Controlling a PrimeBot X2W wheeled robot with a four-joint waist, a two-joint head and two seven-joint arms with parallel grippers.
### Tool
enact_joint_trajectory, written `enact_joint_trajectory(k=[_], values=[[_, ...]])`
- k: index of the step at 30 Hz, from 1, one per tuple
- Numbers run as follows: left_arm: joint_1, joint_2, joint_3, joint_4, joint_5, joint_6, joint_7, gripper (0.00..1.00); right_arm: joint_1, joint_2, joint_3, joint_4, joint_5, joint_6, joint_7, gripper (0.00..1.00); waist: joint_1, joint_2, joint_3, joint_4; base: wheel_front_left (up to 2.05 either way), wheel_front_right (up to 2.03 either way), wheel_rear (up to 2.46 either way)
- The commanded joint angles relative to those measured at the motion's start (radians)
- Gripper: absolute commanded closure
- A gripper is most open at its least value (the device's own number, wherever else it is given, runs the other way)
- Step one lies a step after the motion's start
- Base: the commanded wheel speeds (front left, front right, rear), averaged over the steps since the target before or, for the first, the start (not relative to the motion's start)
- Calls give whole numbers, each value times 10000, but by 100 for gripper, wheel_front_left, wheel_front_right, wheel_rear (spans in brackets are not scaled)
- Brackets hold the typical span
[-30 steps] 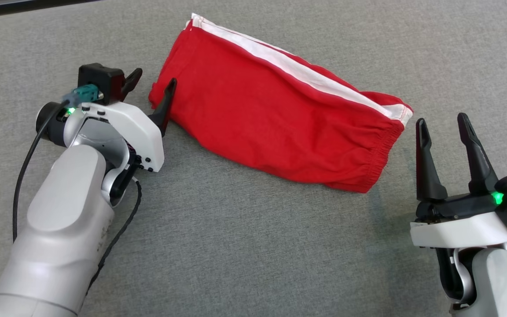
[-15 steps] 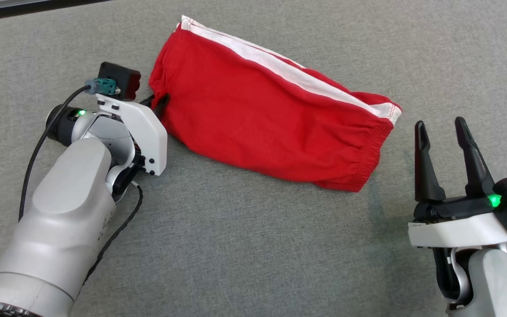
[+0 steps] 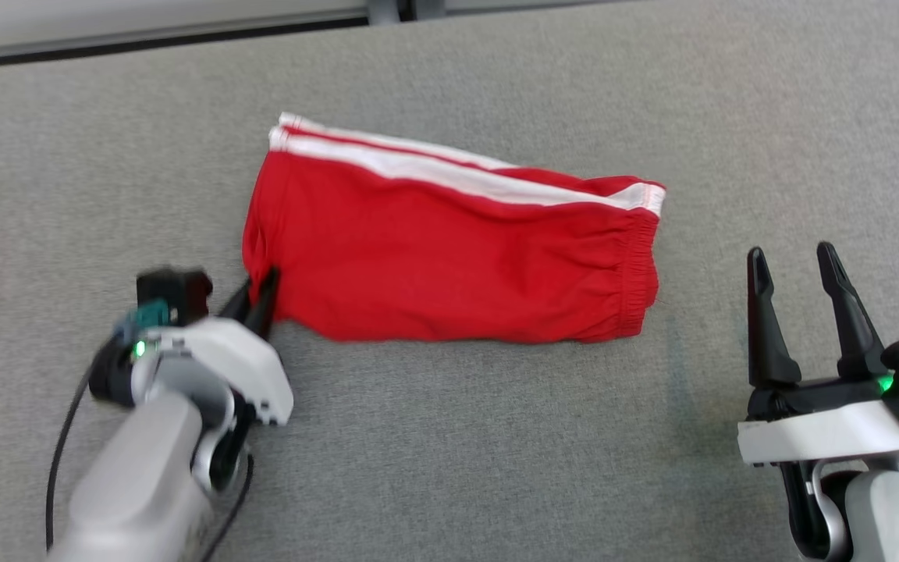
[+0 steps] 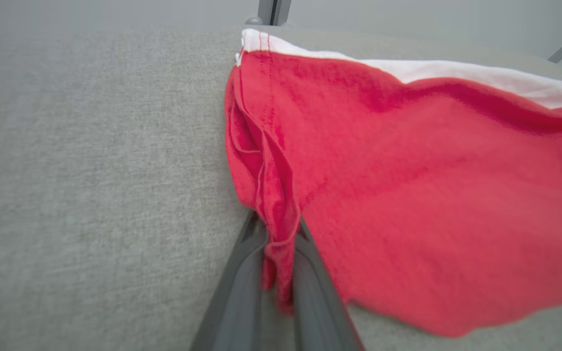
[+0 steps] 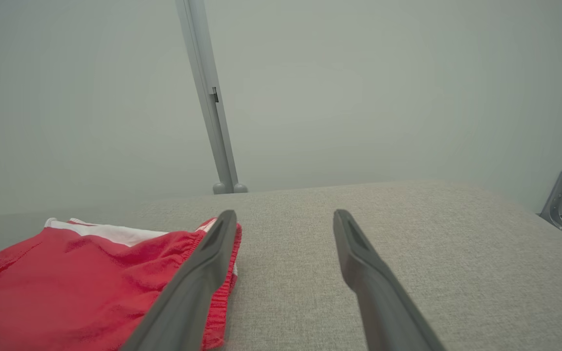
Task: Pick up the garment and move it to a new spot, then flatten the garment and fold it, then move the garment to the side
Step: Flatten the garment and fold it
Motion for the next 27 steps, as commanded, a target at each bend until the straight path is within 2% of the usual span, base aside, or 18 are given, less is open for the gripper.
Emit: enact_joint_trajectory(k=[1, 8, 9, 10, 11, 13, 17, 19, 23, 27], values=[[707, 128, 114, -275, -171, 247, -44, 100, 171, -86, -46, -57, -23, -18, 80, 0, 0, -1, -333, 255, 0, 0, 0], [2645, 615, 325, -2543, -384, 1133, 192, 100, 541, -66, -87, -170, 53, -18, 327, 0, 0, -1, -759, 430, 0, 0, 0], [2814, 654, 289, -2807, -416, 1153, 269, 86, 576, -65, -83, -190, 40, -18, 369, 0, 0, -1, -790, 439, 0, 0, 0], [2905, 747, 272, -3084, -311, 1243, 195, 54, 602, -87, -65, -199, -12, -18, 419, 0, 0, -1, -806, 444, 0, 0, 0], [2972, 812, 364, -3340, -264, 1364, 28, 0, 615, -101, -46, -217, -58, -18, 464, 0, 0, -1, -821, 438, 0, 0, 0], [3104, 825, 413, -3532, -244, 1465, -61, 0, 616, -119, -36, -244, -91, -18, 516, 0, 0, -1, -850, 434, 0, 0, 0], [3442, 996, 762, -4234, 201, 2236, -988, 0, 641, -164, -61, -403, -187, -18, 703, 0, 0, -1, -979, 438, 0, 0, 0], [3431, 1061, 1009, -4616, 359, 2409, -1396, 0, 666, -167, -93, -460, -189, -18, 796, 0, 0, -1, -1075, 464, 0, 0, 0], [3580, 1188, 1473, -5326, 789, 2546, -1753, 0, 793, -184, -115, -553, -244, -18, 983, 0, 0, -1, -1308, 537, 0, 0, 0], [3821, 1190, 1909, -5873, 997, 2432, -1807, 0, 955, -197, -170, -650, -316, -18, 1221, 0, 0, -1, -1547, 640, 0, 0, 0]])
